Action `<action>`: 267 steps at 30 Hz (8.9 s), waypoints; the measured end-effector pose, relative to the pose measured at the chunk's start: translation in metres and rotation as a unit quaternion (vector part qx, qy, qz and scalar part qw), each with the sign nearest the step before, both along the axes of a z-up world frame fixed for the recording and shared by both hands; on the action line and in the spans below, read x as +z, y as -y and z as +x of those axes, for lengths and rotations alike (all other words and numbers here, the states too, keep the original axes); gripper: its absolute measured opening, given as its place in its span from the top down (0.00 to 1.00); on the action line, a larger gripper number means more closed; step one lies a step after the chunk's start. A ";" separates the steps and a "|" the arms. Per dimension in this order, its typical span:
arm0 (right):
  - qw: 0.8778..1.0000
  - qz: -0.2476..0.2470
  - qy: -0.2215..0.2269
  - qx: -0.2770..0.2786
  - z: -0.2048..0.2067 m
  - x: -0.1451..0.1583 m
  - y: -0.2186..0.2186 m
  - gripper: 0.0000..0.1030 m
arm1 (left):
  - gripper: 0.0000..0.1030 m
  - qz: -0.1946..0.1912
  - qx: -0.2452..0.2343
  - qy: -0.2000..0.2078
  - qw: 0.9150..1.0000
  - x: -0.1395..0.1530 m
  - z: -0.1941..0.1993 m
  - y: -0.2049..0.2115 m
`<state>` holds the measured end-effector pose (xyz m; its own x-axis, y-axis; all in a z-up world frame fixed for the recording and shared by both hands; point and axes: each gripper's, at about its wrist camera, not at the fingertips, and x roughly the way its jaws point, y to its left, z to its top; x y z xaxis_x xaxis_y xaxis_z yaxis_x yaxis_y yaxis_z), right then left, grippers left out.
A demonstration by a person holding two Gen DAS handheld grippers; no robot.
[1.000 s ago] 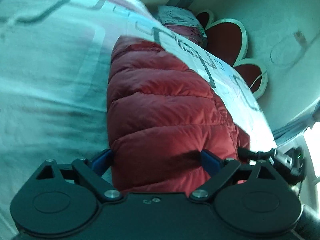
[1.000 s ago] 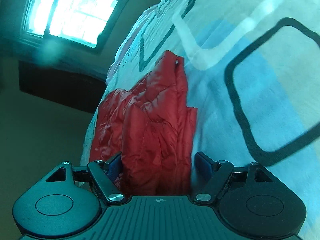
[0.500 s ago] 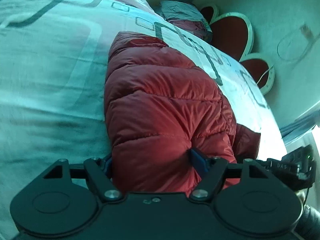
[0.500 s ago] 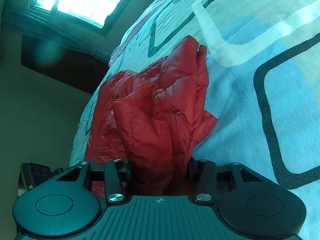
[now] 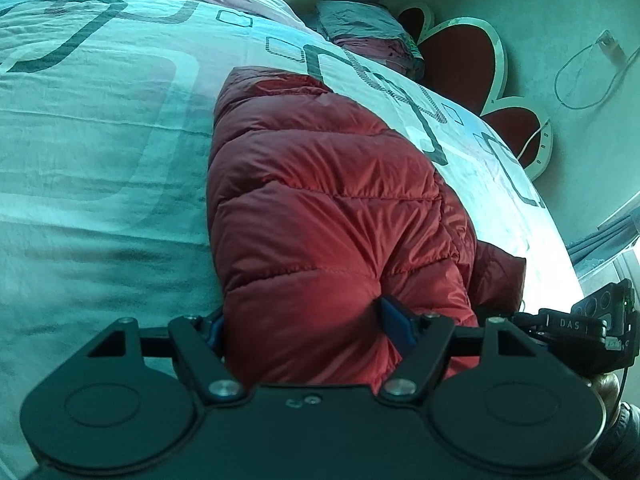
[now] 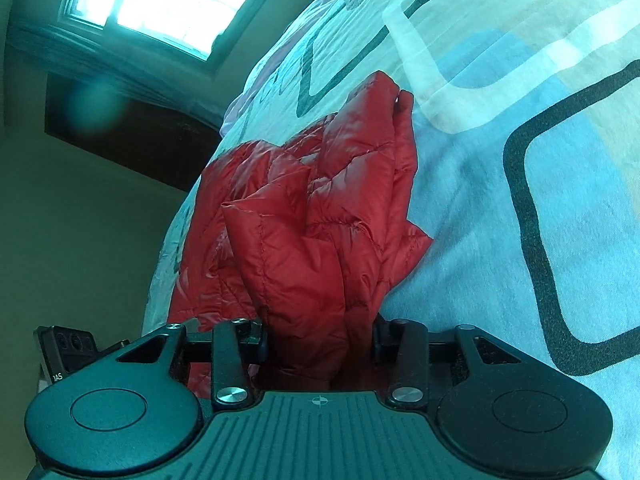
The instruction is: Fold large clothes
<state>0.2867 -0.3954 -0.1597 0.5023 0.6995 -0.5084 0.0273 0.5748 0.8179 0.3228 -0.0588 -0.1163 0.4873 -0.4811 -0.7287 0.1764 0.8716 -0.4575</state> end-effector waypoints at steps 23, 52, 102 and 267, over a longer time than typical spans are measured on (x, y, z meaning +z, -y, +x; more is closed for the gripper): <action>0.994 -0.076 0.080 0.013 0.026 0.095 -0.198 0.69 | 0.37 -0.085 -0.009 0.070 0.994 0.034 0.011 -0.198; 0.981 -0.153 0.121 0.018 0.061 0.102 -0.329 0.58 | 0.36 -0.066 0.084 0.135 0.985 0.037 0.001 -0.379; 0.929 -0.320 0.125 0.138 -0.044 0.056 -0.431 0.93 | 0.54 0.157 -0.014 0.134 0.978 0.015 -0.103 -0.285; 0.894 -0.376 0.243 -0.022 -0.353 0.204 -0.359 0.00 | 0.01 0.182 0.124 0.280 0.935 0.144 -0.378 -0.202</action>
<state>-0.0662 -0.0364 0.0439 0.8102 0.2250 -0.5412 -0.1893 0.9744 0.1217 -0.0552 0.1435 0.0273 0.9047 -0.0733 -0.4197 0.0716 0.9972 -0.0196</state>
